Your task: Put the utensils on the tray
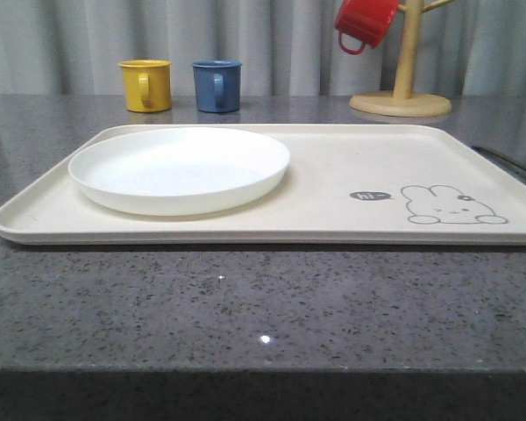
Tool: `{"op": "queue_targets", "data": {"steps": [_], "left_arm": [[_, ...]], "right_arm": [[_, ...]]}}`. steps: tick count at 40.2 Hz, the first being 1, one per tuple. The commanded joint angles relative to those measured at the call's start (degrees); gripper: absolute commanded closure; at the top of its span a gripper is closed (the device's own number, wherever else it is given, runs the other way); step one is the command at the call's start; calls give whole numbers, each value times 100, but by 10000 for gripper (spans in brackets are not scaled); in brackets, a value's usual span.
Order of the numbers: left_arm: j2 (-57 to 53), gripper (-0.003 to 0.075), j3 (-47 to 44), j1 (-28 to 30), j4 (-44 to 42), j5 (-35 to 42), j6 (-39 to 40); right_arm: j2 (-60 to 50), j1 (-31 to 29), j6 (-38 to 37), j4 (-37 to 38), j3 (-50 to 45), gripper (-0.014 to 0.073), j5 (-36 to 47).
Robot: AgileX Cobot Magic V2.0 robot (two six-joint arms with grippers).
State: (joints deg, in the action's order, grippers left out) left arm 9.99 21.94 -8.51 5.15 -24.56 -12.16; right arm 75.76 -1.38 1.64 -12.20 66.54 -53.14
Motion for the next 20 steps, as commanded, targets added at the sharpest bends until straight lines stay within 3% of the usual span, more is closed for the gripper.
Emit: {"op": "queue_targets", "data": {"steps": [1,9,20], "left_arm": [[61,738,141,-41,67,480,50],[61,738,141,-41,67,480,50],[61,738,141,-41,67,480,50]], "right_arm": [[191,76,42,-108,328,155,84],[676,82,42,-97,454,260,76],[1114,82,42,-66,454,263,279]]}}
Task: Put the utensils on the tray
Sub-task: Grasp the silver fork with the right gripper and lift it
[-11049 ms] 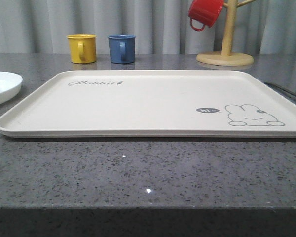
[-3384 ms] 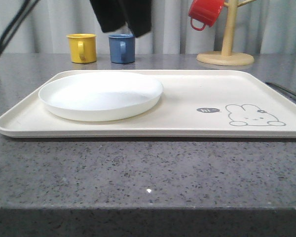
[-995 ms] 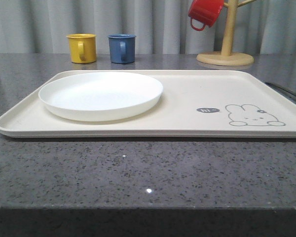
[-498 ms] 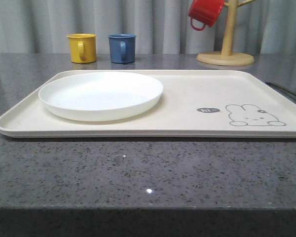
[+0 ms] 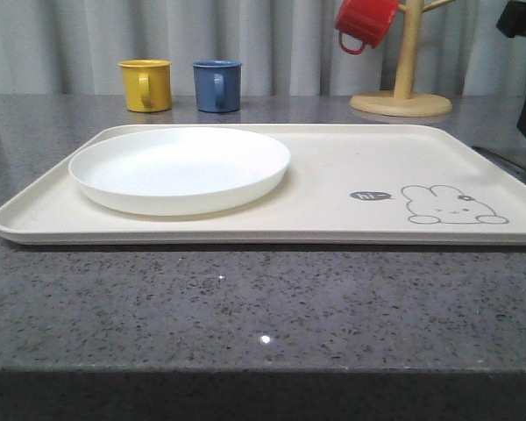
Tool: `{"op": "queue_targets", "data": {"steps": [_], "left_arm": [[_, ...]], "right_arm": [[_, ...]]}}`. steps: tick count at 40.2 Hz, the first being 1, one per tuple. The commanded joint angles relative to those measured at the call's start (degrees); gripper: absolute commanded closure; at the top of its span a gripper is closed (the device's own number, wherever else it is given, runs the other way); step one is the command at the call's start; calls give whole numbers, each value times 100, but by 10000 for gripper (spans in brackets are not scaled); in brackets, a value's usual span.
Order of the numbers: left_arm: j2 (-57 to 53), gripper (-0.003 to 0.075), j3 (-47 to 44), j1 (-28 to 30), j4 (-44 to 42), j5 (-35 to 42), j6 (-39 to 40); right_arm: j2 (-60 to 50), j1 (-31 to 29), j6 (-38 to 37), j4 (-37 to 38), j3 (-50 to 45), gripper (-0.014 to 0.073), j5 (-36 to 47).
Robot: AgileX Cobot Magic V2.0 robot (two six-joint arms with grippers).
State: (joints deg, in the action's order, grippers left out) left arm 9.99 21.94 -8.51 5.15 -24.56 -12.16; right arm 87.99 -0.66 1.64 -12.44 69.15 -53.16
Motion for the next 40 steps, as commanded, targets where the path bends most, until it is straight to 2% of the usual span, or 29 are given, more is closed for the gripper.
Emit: {"op": "queue_targets", "data": {"steps": [1,23,34,40], "left_arm": [[61,738,141,-41,67,480,50],[61,738,141,-41,67,480,50],[61,738,141,-41,67,480,50],[61,738,141,-41,67,480,50]], "right_arm": [[-90,10,42,-31,193,263,297],[358,10,42,56,195,271,373],[358,10,42,56,195,414,343],[432,10,42,56,195,424,254]]}}
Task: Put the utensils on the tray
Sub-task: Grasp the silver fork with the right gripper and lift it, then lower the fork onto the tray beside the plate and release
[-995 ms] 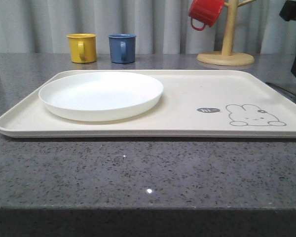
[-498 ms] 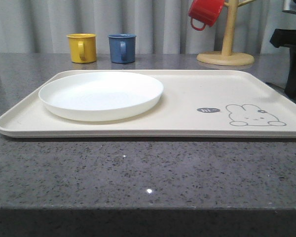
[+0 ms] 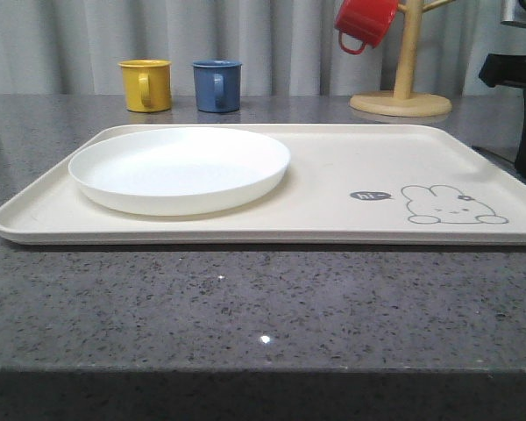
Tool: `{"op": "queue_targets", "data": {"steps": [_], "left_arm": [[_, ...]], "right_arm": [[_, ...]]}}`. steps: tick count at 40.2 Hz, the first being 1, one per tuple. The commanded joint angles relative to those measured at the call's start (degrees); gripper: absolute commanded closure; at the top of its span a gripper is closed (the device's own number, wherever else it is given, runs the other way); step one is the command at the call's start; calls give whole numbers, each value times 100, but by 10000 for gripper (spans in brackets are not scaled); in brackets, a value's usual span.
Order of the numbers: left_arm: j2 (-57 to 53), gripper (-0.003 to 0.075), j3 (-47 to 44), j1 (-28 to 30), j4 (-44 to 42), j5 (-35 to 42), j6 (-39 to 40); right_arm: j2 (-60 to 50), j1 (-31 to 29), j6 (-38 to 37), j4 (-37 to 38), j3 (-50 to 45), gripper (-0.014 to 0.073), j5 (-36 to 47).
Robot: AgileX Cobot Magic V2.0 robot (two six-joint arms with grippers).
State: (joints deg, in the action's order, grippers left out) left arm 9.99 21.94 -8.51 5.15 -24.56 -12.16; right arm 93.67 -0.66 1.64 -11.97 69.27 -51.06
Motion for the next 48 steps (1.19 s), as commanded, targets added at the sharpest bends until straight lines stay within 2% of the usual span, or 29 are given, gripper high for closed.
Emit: {"op": "queue_targets", "data": {"steps": [1,6,11,20,27,32,35,42,48], "left_arm": [[61,738,141,-41,67,480,50],[61,738,141,-41,67,480,50],[61,738,141,-41,67,480,50],[61,738,141,-41,67,480,50],[61,738,141,-41,67,480,50],[61,738,141,-41,67,480,50],[61,738,141,-41,67,480,50],[61,738,141,-41,67,480,50],[61,738,141,-41,67,480,50]], "right_arm": [[-102,10,42,13,183,424,11],[35,10,42,13,183,494,-128],[35,10,42,13,195,669,-144],[-267,10,22,126,354,654,-272],[-716,105,-586,367,664,654,-518],[-840,610,-1293,888,1026,654,-1030],[-840,1117,-1847,1197,1210,654,-1218],[-767,2226,-3022,1479,1389,654,-924],[-371,2784,-3315,1468,1642,654,-696]]}}
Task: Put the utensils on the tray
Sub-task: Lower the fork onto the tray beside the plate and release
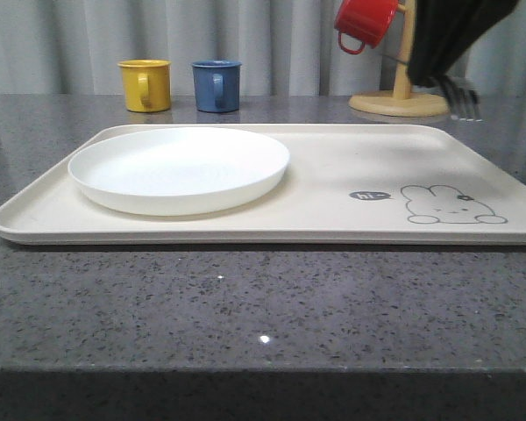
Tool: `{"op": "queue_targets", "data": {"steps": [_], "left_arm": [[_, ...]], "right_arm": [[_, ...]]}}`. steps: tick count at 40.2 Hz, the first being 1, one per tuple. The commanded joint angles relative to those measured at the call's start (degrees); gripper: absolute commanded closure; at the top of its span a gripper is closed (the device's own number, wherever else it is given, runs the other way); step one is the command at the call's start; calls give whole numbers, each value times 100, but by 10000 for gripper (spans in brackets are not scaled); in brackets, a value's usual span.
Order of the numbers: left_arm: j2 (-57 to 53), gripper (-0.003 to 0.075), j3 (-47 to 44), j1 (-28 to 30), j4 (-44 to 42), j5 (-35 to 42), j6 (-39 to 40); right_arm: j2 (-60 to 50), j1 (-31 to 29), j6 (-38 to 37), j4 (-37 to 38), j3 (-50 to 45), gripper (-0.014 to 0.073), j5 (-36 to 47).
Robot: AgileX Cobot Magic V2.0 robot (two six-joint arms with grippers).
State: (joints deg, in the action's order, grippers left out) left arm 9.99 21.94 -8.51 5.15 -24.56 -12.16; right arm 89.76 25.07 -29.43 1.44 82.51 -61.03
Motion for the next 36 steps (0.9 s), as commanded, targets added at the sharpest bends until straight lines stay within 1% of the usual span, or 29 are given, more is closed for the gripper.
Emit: {"op": "queue_targets", "data": {"steps": [1,11,21,28,31,34,36], "left_arm": [[61,738,141,-41,67,480,50],[61,738,141,-41,67,480,50],[61,738,141,-41,67,480,50],[61,738,141,-41,67,480,50],[61,738,141,-41,67,480,50],[61,738,141,-41,67,480,50],[61,738,141,-41,67,480,50]], "right_arm": [[127,251,-208,115,377,654,301],[942,396,-213,-144,956,653,148],[1400,396,-213,-223,969,651,210],[1478,396,-213,-311,969,643,209],[1478,396,-274,-311,969,600,154],[1478,396,-274,-324,969,498,148],[1478,396,-274,-339,969,407,148]]}}
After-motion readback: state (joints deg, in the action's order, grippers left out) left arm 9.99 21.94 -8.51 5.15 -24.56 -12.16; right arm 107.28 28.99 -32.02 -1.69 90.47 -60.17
